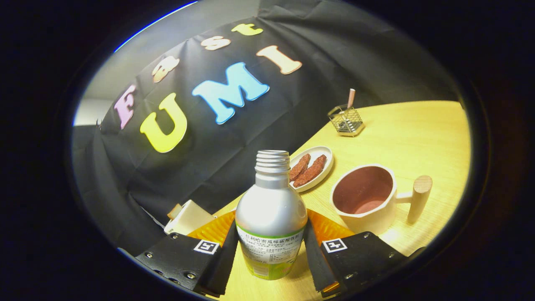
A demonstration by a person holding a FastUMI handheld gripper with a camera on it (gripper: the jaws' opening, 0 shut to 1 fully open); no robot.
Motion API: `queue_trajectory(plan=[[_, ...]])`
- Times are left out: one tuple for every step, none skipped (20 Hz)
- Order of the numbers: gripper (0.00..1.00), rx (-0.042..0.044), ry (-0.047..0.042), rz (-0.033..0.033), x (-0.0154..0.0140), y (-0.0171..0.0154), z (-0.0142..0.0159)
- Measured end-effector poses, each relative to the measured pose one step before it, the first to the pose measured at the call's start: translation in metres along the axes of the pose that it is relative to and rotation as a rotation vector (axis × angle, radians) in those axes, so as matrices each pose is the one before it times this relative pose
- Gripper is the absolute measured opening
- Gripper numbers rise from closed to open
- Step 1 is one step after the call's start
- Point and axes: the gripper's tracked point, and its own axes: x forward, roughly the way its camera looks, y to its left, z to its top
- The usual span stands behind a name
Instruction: Take the bottle from table, then pour the juice into the cup, finally place the bottle on the coaster
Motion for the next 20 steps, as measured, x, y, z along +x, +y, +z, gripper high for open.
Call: queue_trajectory(plan=[[0.75, -0.05957, -0.01099, -0.00961, -0.00203, 0.00365, 0.00275], [0.75, -0.05677, -0.0105, -0.00977, -0.00228, 0.00323, 0.00273], [0.75, -0.07003, -0.01128, -0.0121, -0.00071, 0.0029, 0.0043], [0.75, -0.05099, -0.01541, -0.0038, -0.00143, 0.00321, 0.00351], [0.75, -0.05237, -0.01921, -0.00649, -0.00116, 0.00331, 0.00643], [0.75, -0.04563, -0.01914, -0.00333, -0.00034, 0.00486, 0.00461], [0.75, -0.04747, -0.01577, -0.00826, -0.00133, 0.00352, 0.00583], [0.75, -0.05088, -0.01526, -0.00451, -0.00132, 0.00196, 0.00562], [0.75, -0.05524, -0.02358, 0.00826, -0.00146, 0.00577, 0.00864], [0.75, -0.05078, -0.02315, 0.00074, 0.00039, 0.00243, 0.00807], [0.75, -0.04251, -0.02204, -0.00351, -0.00019, 0.00178, 0.00863], [0.75, -0.03244, -0.01834, -0.00226, 0.00132, 0.00163, 0.00588], [0.75, -0.02066, -0.01641, 0.00147, 0.00114, 0.00209, 0.00493], [0.75, -0.01631, -0.00988, 0.00552, 0.00387, 0.00285, 0.0031], [0.75, -0.01562, 0.0029, 0.00356, 0.00311, 0.00186, -0.00007], [0.75, -0.0148, 0.00845, 0.00213, 0.00358, 0.00171, -0.00178], [0.75, -0.01392, 0.00314, 0.00333, 0.00442, 0.00345, -0.00071], [0.75, -0.00646, 0.00003, 0.00842, 0.00347, 0.00336, -0.00029], [0.75, 0.00437, 0.00234, 0.01106, 0.00293, 0.004, -0.00219], [0.75, 0.00968, 0.00088, 0.01295, 0.0057, 0.00375, -0.00438]])
